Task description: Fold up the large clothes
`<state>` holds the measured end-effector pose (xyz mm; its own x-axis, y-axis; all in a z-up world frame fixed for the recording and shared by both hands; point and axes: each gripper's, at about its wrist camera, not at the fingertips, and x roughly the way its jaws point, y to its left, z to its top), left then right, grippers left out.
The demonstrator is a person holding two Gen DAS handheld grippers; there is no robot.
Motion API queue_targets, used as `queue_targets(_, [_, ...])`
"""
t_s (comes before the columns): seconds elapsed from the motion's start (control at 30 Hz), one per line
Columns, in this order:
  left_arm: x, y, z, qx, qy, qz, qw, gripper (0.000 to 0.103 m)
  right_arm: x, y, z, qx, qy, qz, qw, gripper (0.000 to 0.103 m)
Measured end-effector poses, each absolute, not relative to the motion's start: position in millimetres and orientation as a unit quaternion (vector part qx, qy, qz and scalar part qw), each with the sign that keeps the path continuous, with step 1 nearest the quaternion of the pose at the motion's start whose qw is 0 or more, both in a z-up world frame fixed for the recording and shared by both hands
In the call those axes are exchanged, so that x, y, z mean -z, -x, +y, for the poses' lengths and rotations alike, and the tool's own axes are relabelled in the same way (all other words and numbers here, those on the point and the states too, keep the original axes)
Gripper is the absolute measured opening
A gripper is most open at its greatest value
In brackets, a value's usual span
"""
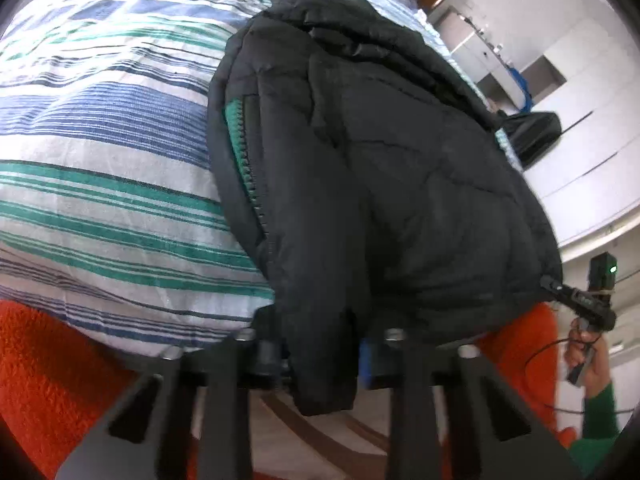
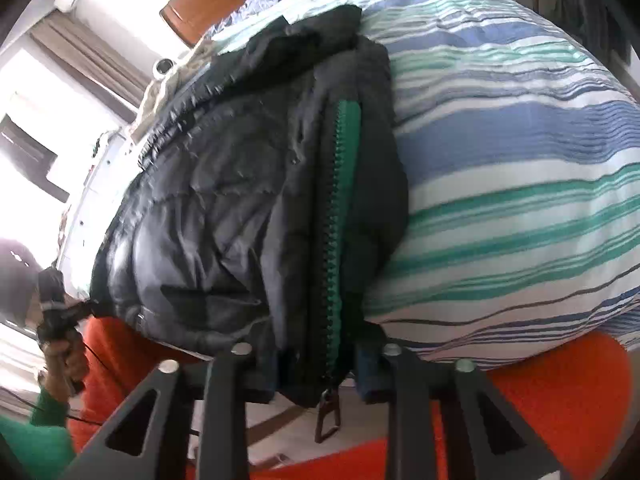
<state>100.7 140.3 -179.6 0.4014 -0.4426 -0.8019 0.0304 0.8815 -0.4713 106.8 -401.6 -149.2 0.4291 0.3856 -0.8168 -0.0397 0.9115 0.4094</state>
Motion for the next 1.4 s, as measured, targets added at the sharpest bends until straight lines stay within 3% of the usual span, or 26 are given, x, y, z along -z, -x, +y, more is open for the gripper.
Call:
queue_targets(0.27, [117.0, -76.6, 156.9, 0.165, 0.191, 0.513, 0.821, 0.014, 84.8, -86.4, -406.4, -0.162, -0.177, 0.499, 0.833, 0.017])
queue_targets(0.43, [101.8, -13.8, 178.4, 0.171, 0.207, 0.551, 0.790, 0.014, 69.9, -31.4, -409.4, -0.182, -0.246, 0.529, 0.792, 0.017])
queue_targets(0.57, [58.5, 18.7, 205.9, 0.179, 0.252, 0.548, 0.778, 0.014, 22.1, -4.3, -410.9, -0.213, -0.337, 0.484, 0.779, 0.017])
queue_targets(0.7, [6.7, -24.3, 221.7, 0.200, 0.284, 0.475, 0.808, 0.015, -24.1, -42.4, -407.1, -0.249, -0.329, 0.405, 0.816, 0.017])
queue_targets(0.8, [-7.4, -93.0, 222.6, 0.221, 0.287, 0.415, 0.835, 0.016, -25.5, -99.6, -412.1, -0.261, -0.309, 0.361, 0.840, 0.017])
queue_targets(0.93, [8.2, -201.7, 201.8, 0.201, 0.252, 0.389, 0.863, 0.017, 12.9, -200.5, -421.2, -0.219, -0.314, 0.342, 0.858, 0.017])
queue_targets(1.1, [52.4, -297.3, 177.0, 0.169, 0.217, 0.421, 0.864, 0.027, 81.9, -298.4, -428.5, -0.169, -0.338, 0.373, 0.847, 0.018])
queue_targets(1.2, [75.8, -325.2, 184.2, 0.162, 0.261, 0.462, 0.832, 0.032, 119.1, -326.3, -434.2, -0.153, -0.393, 0.416, 0.805, 0.033])
queue_targets(1.27, [80.0, -332.4, 192.4, 0.178, 0.299, 0.474, 0.809, 0.041, 127.3, -330.7, -440.6, -0.163, -0.441, 0.405, 0.784, 0.050])
queue_targets(1.33, [75.6, -335.5, 197.5, 0.198, 0.315, 0.474, 0.798, 0.050, 122.1, -330.0, -445.6, -0.179, -0.463, 0.377, 0.782, 0.090])
queue_targets(1.37, [71.6, -334.1, 199.1, 0.209, 0.321, 0.474, 0.793, 0.055, 111.7, -329.3, -447.8, -0.181, -0.453, 0.358, 0.796, 0.100])
queue_targets(1.4, [69.2, -332.7, 201.0, 0.217, 0.324, 0.472, 0.791, 0.058, 103.1, -326.2, -447.5, -0.180, -0.436, 0.351, 0.809, 0.101])
